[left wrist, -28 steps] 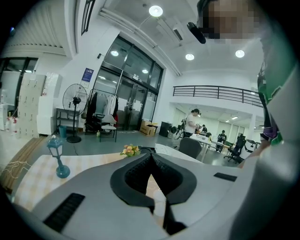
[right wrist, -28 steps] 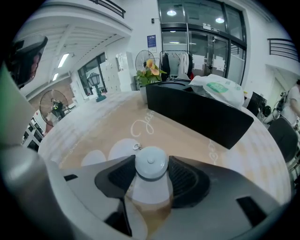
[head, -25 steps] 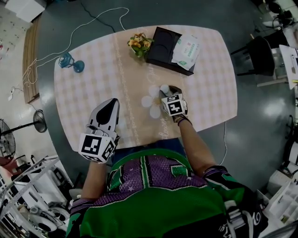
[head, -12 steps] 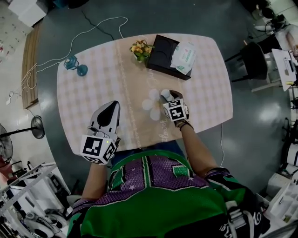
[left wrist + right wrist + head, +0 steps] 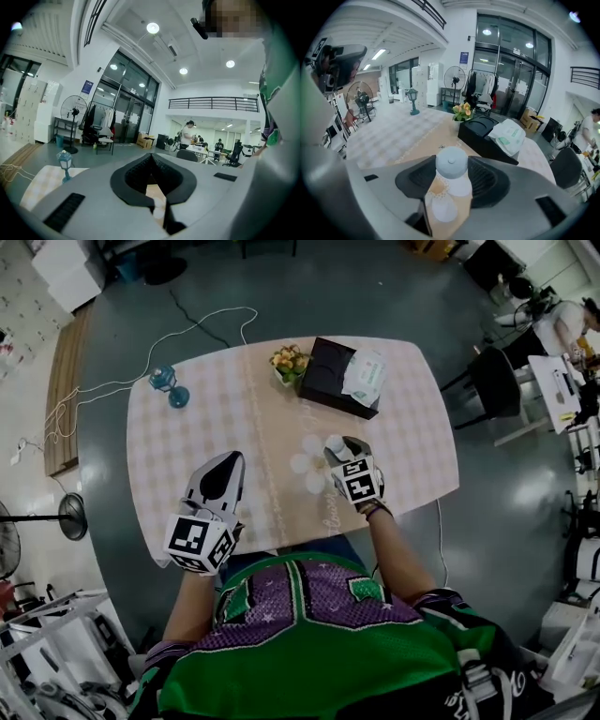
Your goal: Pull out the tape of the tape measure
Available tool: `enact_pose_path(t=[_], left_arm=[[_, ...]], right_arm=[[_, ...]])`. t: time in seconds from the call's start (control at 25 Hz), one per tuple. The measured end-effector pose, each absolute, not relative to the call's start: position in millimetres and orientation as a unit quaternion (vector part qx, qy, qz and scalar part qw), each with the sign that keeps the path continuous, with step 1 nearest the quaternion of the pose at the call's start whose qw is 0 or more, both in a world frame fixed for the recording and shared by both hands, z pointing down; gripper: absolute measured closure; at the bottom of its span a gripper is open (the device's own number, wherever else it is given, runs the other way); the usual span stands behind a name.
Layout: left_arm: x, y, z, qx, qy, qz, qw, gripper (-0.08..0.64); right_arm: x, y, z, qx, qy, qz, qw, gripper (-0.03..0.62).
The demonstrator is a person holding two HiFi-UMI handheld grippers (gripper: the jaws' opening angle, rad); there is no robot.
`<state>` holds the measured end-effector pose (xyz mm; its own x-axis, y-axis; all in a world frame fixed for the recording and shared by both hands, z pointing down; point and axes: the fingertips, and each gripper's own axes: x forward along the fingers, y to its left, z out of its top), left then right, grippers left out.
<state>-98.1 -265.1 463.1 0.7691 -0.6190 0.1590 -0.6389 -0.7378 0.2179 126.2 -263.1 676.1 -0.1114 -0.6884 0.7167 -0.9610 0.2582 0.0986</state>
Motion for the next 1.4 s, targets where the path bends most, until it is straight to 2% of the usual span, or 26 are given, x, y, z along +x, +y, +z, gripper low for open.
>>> enact_pose_path(t=[0.24,0.56,0.92,0.96,1.08,1.4], left_arm=[[-114,-263,436,0.935,-0.334,0.017,0.118,0.538],[-126,-262,394,0.939,-0.331,-0.011,0.091,0.537],[-122,-256,350,0.95,-0.286,-0.07,0.105,0.535],[-120,-255,347,0.953,-0.276,-0.074,0.105,0.527],[-113,-250,341,0.958,-0.246,-0.084,0.117,0.421],[-92,-240,333,0.967,-0.199,-0.088,0.133,0.411]], right_arm=[[108,-259,616,0.584,-0.733,0.163,0.31,0.373],[68,-262,495,0.573,-0.779,0.074,0.244,0.374],[37,-256,384,0.558,-0.815,-0.011,0.159,0.374],[34,-254,379,0.555,-0.817,-0.017,0.155,0.374],[25,-252,368,0.548,-0.823,-0.032,0.147,0.374],[7,-245,348,0.536,-0.831,-0.052,0.139,0.374]])
